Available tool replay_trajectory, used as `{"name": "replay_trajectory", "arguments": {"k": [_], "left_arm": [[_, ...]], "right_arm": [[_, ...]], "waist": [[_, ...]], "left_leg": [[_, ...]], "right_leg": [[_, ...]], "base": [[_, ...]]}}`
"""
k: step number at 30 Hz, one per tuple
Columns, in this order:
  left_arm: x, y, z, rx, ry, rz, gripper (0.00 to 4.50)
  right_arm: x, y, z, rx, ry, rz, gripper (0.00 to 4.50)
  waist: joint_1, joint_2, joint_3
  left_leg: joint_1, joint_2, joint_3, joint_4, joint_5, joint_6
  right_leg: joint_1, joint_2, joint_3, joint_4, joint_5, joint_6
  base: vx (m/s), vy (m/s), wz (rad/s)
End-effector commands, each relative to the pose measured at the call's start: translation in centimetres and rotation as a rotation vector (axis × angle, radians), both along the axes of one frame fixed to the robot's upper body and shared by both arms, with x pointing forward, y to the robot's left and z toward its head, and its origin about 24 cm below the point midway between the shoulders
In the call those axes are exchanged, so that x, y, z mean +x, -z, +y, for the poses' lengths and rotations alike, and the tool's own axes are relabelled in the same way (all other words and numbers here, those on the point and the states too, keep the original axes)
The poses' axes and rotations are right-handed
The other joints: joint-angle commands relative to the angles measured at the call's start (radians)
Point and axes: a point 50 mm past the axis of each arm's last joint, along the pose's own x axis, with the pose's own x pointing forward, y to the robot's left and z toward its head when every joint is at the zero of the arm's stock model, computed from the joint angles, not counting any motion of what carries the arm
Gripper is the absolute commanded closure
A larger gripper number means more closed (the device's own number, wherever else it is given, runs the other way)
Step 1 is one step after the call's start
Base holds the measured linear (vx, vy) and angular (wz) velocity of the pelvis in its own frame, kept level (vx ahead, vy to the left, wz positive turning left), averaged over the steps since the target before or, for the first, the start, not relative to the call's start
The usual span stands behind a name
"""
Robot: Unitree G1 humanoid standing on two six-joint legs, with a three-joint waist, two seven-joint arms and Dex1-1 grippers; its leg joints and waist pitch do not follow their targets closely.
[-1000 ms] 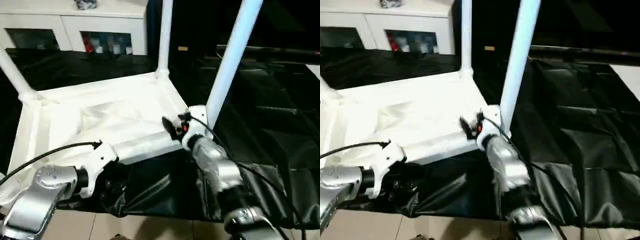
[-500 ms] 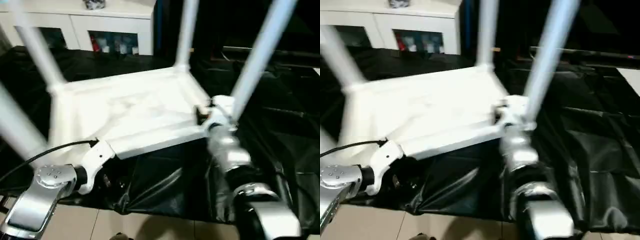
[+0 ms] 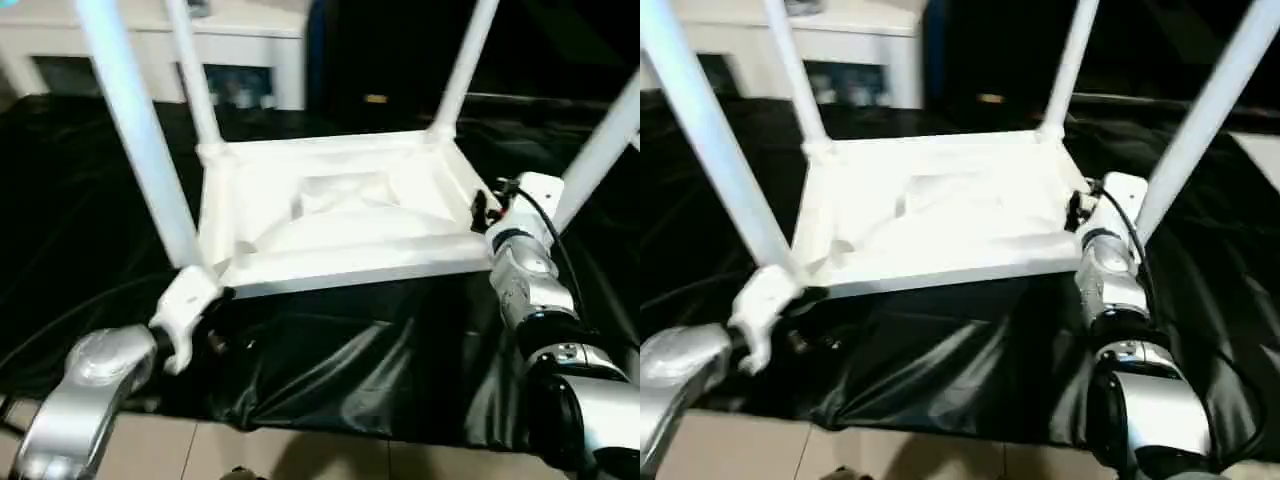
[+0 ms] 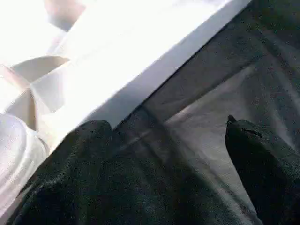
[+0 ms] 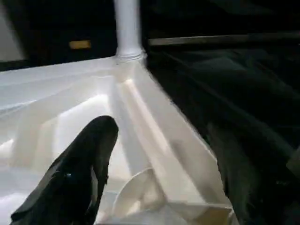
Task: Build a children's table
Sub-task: Rotate leg to tighten, then rotate table base
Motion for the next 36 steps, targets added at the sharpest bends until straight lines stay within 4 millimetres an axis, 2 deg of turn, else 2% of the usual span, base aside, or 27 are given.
{"name": "replay_trajectory", "arguments": {"k": [1, 2, 4, 5, 7, 8, 9, 12, 13, 14, 15, 16, 19, 20, 21, 22, 24, 25, 26, 27, 29, 30, 31, 32, 36], "left_arm": [[-0.5, -0.7, 0.5, -0.042, -0.02, -0.052, 0.02], [-1.4, -0.6, 1.0, -0.088, -0.059, -0.075, 0.02], [-1.7, -0.7, 1.3, -0.104, -0.087, -0.091, 0.02], [-1.8, -0.7, 1.4, -0.105, -0.091, -0.094, 0.02], [-2.6, -0.6, 2.4, -0.114, -0.179, -0.151, 0.02], [-2.7, -0.7, 2.7, -0.121, -0.216, -0.174, 0.02], [-2.8, -0.7, 2.8, -0.123, -0.224, -0.179, 0.02], [-2.4, -1.2, 3.5, -0.145, -0.333, -0.259, 0.02], [-2.2, -1.2, 3.6, -0.145, -0.346, -0.269, 0.02], [-1.9, -1.4, 3.8, -0.147, -0.378, -0.294, 0.02], [-1.7, -1.5, 3.8, -0.151, -0.392, -0.302, 0.02], [-1.2, -1.6, 3.9, -0.152, -0.419, -0.314, 0.02], [0.5, -1.8, 3.8, -0.131, -0.448, -0.343, 0.02], [1.0, -1.9, 3.5, -0.143, -0.446, -0.351, 0.02], [1.3, -2.0, 3.4, -0.154, -0.446, -0.357, 0.02], [2.1, -2.1, 3.2, -0.142, -0.449, -0.366, 0.02], [3.4, -2.0, 2.9, -0.127, -0.465, -0.347, 0.02], [3.4, -2.0, 2.9, -0.127, -0.465, -0.347, 0.02], [3.7, -2.0, 2.9, -0.116, -0.469, -0.35, 0.02], [4.0, -2.1, 2.6, -0.138, -0.461, -0.351, 0.02], [4.5, -2.3, 2.2, -0.169, -0.461, -0.343, 0.02], [4.8, -2.5, 1.6, -0.207, -0.44, -0.33, 0.02], [4.8, -2.5, 1.6, -0.207, -0.44, -0.33, 0.02], [5.2, -2.7, 1.1, -0.235, -0.417, -0.318, 0.02], [5.4, -2.9, 0.2, -0.315, -0.328, -0.263, 0.02]], "right_arm": [[-0.3, -0.2, 1.4, -0.026, -0.138, -0.02, 1.06], [-1.4, 0.4, 2.4, -0.05, -0.279, -0.02, 1.06], [-2.0, 0.7, 2.7, -0.06, -0.332, -0.015, 1.06], [-2.1, 0.8, 2.7, -0.06, -0.338, -0.014, 1.06], [-3.9, 1.8, 2.8, -0.069, -0.417, 0.014, 1.06], [-4.5, 2.2, 2.7, -0.069, -0.427, 0.028, 1.06], [-4.7, 2.3, 2.7, -0.07, -0.429, 0.031, 1.06], [-6.2, 3.1, 2.2, -0.072, -0.427, 0.068, 1.06], [-6.4, 3.2, 2.1, -0.074, -0.428, 0.073, 1.06], [-6.9, 3.3, 1.9, -0.077, -0.431, 0.085, 1.06], [-7.1, 3.4, 1.8, -0.081, -0.432, 0.092, 1.06], [-7.5, 3.4, 1.6, -0.077, -0.427, 0.112, 1.06], [-8.2, 3.6, 1.1, -0.085, -0.407, 0.158, 1.06], [-8.3, 3.7, 1.0, -0.092, -0.397, 0.168, 1.06], [-8.3, 3.8, 0.9, -0.095, -0.391, 0.176, 1.06], [-8.3, 3.9, 0.6, -0.107, -0.367, 0.195, 1.06], [-8.0, 4.2, 0.2, -0.128, -0.322, 0.23, 1.06], [-8.0, 4.2, 0.2, -0.128, -0.322, 0.23, 1.06], [-7.9, 4.2, 0.1, -0.131, -0.31, 0.236, 1.06], [-7.7, 4.2, 0.1, -0.136, -0.297, 0.241, 1.06], [-7.5, 4.2, 0.0, -0.139, -0.285, 0.253, 1.06], [-7.3, 4.4, 0.3, -0.147, -0.287, 0.275, 1.06], [-7.3, 4.4, 0.3, -0.147, -0.287, 0.275, 1.06], [-7.0, 4.6, 0.7, -0.158, -0.296, 0.294, 1.06], [-6.1, 5.0, 1.6, -0.18, -0.312, 0.322, 1.06]], "waist": [[0.003, 0.011, -0.067], [-0.001, 0.01, -0.064], [-0.002, 0.009, -0.058], [-0.002, 0.01, -0.058], [-0.001, 0.007, -0.055], [0.003, 0.006, -0.05], [0.004, 0.007, -0.051], [0.012, 0.005, -0.049], [0.011, 0.005, -0.048], [0.012, 0.004, -0.048], [0.011, 0.003, -0.048], [0.009, 0.003, -0.046], [0.009, 0.003, -0.048], [0.009, 0.002, -0.05], [0.008, 0.002, -0.05], [0.007, -0.004, -0.051], [0.006, 0.002, -0.054], [0.004, 0.001, -0.054], [0.004, 0.007, -0.056], [0.0, 0.004, -0.056], [-0.001, 0.005, -0.062], [-0.002, 0.002, -0.063], [-0.002, 0.004, -0.063], [-0.003, 0.006, -0.065], [-0.001, 0.009, -0.069]], "left_leg": [[0.005, 0.008, 0.004, -0.065, -0.254, 0.022], [0.008, 0.008, 0.004, -0.067, -0.277, 0.029], [0.009, 0.012, 0.002, -0.072, -0.31, 0.031], [0.014, 0.013, 0.002, -0.073, -0.337, 0.025], [0.014, 0.012, 0.0, -0.076, -0.354, 0.022], [0.015, 0.016, -0.001, -0.079, -0.373, 0.018], [0.016, 0.016, -0.002, -0.08, -0.382, 0.014], [0.023, 0.015, -0.002, -0.081, -0.409, 0.006], [0.022, 0.014, -0.003, -0.082, -0.413, 0.004], [0.018, 0.012, -0.005, -0.083, -0.415, 0.0], [0.021, 0.012, -0.004, -0.082, -0.421, -0.001], [0.016, 0.009, -0.008, -0.084, -0.414, -0.002], [0.022, 0.007, -0.007, -0.081, -0.412, -0.005], [0.023, 0.006, -0.007, -0.079, -0.407, -0.008], [0.017, 0.006, -0.009, -0.081, -0.401, -0.008], [0.011, 0.007, -0.01, -0.082, -0.385, -0.008], [0.019, 0.005, -0.008, -0.078, -0.382, -0.011], [0.016, 0.004, -0.009, -0.078, -0.371, -0.012], [0.013, 0.006, -0.011, -0.079, -0.36, -0.013], [0.01, 0.006, -0.01, -0.079, -0.353, -0.014], [0.014, 0.006, -0.007, -0.074, -0.328, -0.01], [0.01, 0.006, -0.006, -0.073, -0.315, -0.006], [0.01, 0.007, -0.006, -0.073, -0.304, -0.007], [0.012, 0.007, -0.003, -0.069, -0.282, -0.001], [0.008, 0.006, -0.001, -0.064, -0.225, 0.01]], "right_leg": [[0.049, -0.038, 0.025, -0.068, -0.141, -0.208], [0.044, -0.034, 0.025, -0.072, -0.178, -0.206], [0.042, -0.034, 0.026, -0.08, -0.236, -0.195], [0.036, -0.035, 0.027, -0.084, -0.282, -0.187], [0.037, -0.034, 0.026, -0.089, -0.317, -0.175], [0.034, -0.036, 0.029, -0.096, -0.346, -0.15], [0.032, -0.035, 0.029, -0.095, -0.356, -0.148], [0.024, -0.034, 0.032, -0.102, -0.39, -0.131], [0.026, -0.034, 0.031, -0.103, -0.399, -0.126], [0.028, -0.035, 0.029, -0.105, -0.426, -0.104], [0.025, -0.036, 0.03, -0.106, -0.437, -0.1], [0.03, -0.036, 0.029, -0.107, -0.455, -0.087], [0.024, -0.033, 0.029, -0.113, -0.476, -0.061], [0.023, -0.036, 0.029, -0.112, -0.476, -0.063], [0.027, -0.039, 0.028, -0.111, -0.476, -0.065], [0.031, -0.04, 0.027, -0.109, -0.469, -0.065], [0.025, -0.038, 0.028, -0.109, -0.46, -0.064], [0.028, -0.038, 0.027, -0.106, -0.444, -0.071], [0.032, -0.041, 0.028, -0.102, -0.416, -0.081], [0.032, -0.039, 0.027, -0.102, -0.398, -0.086], [0.035, -0.038, 0.029, -0.093, -0.317, -0.123], [0.038, -0.038, 0.029, -0.091, -0.294, -0.13], [0.039, -0.038, 0.029, -0.085, -0.275, -0.14], [0.039, -0.037, 0.03, -0.082, -0.227, -0.164], [0.046, -0.037, 0.029, -0.072, -0.145, -0.199]], "base": [[0.0, 0.0, 0.0], [0.0, 0.0, 0.0], [0.0, 0.0, 0.0], [0.0, 0.0, 0.0], [0.0, 0.0, 0.0], [0.0, 0.0, 0.0], [0.0, 0.0, 0.0], [0.0, 0.0, 0.0], [0.0, 0.0, 0.0], [0.0, 0.0, 0.0], [0.0, 0.0, 0.0], [0.0, 0.0, 0.0], [0.0, 0.0, 0.0], [0.0, 0.0, 0.0], [0.0, 0.0, 0.0], [0.0, 0.0, 0.0], [0.0, 0.0, 0.0], [0.0, 0.0, 0.0], [0.0, 0.0, 0.0], [0.0, 0.0, 0.0], [0.0, 0.0, 0.0], [0.0, 0.0, 0.0], [0.0, 0.0, 0.0], [0.0, 0.0, 0.0], [0.0, 0.0, 0.0]]}}
